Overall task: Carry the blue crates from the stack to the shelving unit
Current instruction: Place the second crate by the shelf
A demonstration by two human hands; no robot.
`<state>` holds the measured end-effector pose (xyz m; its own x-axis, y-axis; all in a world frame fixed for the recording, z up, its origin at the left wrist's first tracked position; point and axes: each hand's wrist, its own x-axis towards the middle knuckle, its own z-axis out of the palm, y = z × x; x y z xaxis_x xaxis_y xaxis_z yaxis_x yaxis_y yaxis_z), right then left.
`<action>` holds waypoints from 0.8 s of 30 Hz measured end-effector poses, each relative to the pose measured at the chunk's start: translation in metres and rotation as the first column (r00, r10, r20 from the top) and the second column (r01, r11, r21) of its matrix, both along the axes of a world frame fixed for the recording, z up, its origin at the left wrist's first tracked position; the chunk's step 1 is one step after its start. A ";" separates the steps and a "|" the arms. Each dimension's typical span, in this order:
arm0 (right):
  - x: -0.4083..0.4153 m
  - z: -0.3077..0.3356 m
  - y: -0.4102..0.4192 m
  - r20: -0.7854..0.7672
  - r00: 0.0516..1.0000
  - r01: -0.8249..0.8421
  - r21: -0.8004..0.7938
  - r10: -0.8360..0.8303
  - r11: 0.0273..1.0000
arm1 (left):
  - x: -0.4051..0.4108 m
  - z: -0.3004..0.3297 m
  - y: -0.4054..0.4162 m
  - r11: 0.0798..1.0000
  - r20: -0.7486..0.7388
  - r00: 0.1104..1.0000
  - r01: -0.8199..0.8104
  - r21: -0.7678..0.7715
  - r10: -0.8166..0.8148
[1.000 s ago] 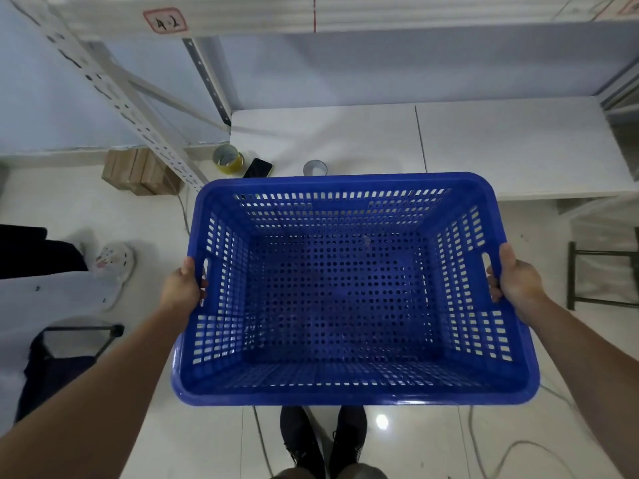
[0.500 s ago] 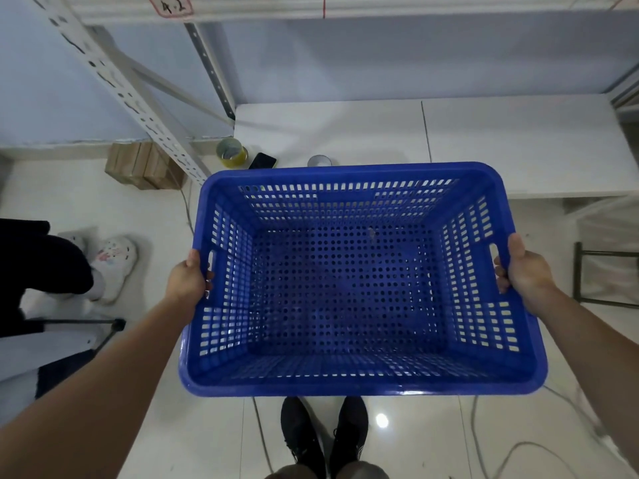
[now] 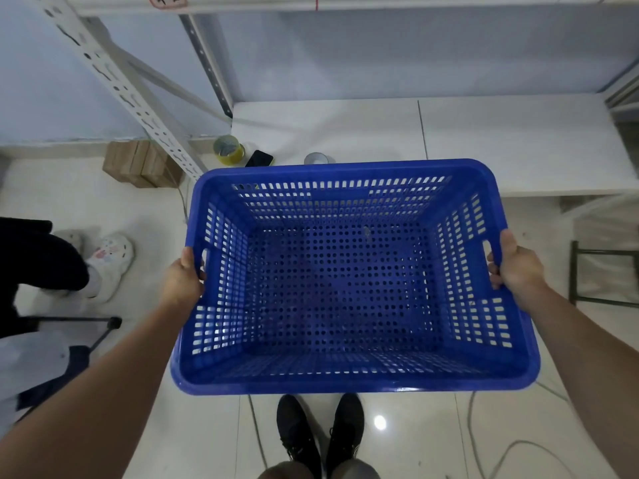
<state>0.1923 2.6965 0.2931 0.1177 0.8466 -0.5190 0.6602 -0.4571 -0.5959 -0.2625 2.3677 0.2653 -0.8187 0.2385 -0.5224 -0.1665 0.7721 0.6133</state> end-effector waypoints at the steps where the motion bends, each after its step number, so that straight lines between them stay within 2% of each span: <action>1: 0.001 -0.002 0.000 0.004 1.000 -0.002 0.006 0.002 1.000 | -0.002 -0.002 -0.001 1.000 -0.009 1.000 -0.004 -0.005 0.004; 7: 0.000 -0.001 -0.002 0.114 0.992 -0.053 0.057 0.046 0.997 | -0.003 0.002 -0.002 0.992 -0.055 0.997 0.044 -0.115 -0.051; 9: -0.003 0.015 -0.004 0.244 0.965 -0.119 0.071 0.098 0.990 | -0.004 0.021 0.000 0.987 -0.085 0.993 0.067 -0.149 -0.081; 11: -0.006 0.042 -0.009 0.331 0.929 -0.203 0.077 0.167 0.976 | -0.001 0.049 -0.001 0.969 -0.164 0.970 0.147 -0.197 -0.181; 13: -0.012 0.079 -0.014 0.350 0.891 -0.342 0.094 0.291 0.935 | 0.008 0.093 -0.006 0.920 -0.249 0.900 0.293 -0.258 -0.357; 15: -0.022 0.123 -0.019 0.372 0.831 -0.475 0.089 0.413 0.876 | 0.016 0.145 -0.011 0.831 -0.300 0.787 0.441 -0.338 -0.539; 17: -0.035 0.172 -0.025 0.392 0.773 -0.570 0.084 0.499 0.817 | 0.018 0.201 -0.015 0.754 -0.319 0.694 0.513 -0.410 -0.645; 19: -0.048 0.225 -0.031 0.434 0.705 -0.659 0.106 0.562 0.745 | 0.020 0.258 -0.019 0.719 -0.343 0.640 0.537 -0.440 -0.688; 24: -0.102 0.360 -0.058 0.502 0.544 -0.827 0.185 0.672 0.531 | 0.035 0.403 -0.053 0.708 -0.445 0.552 0.521 -0.476 -0.705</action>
<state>0.0900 2.6382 0.6527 -0.5624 0.7963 -0.2227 0.8218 0.5085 -0.2570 -0.2270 2.3147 0.6680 -0.6677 0.7301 -0.1457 0.7097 0.6833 0.1715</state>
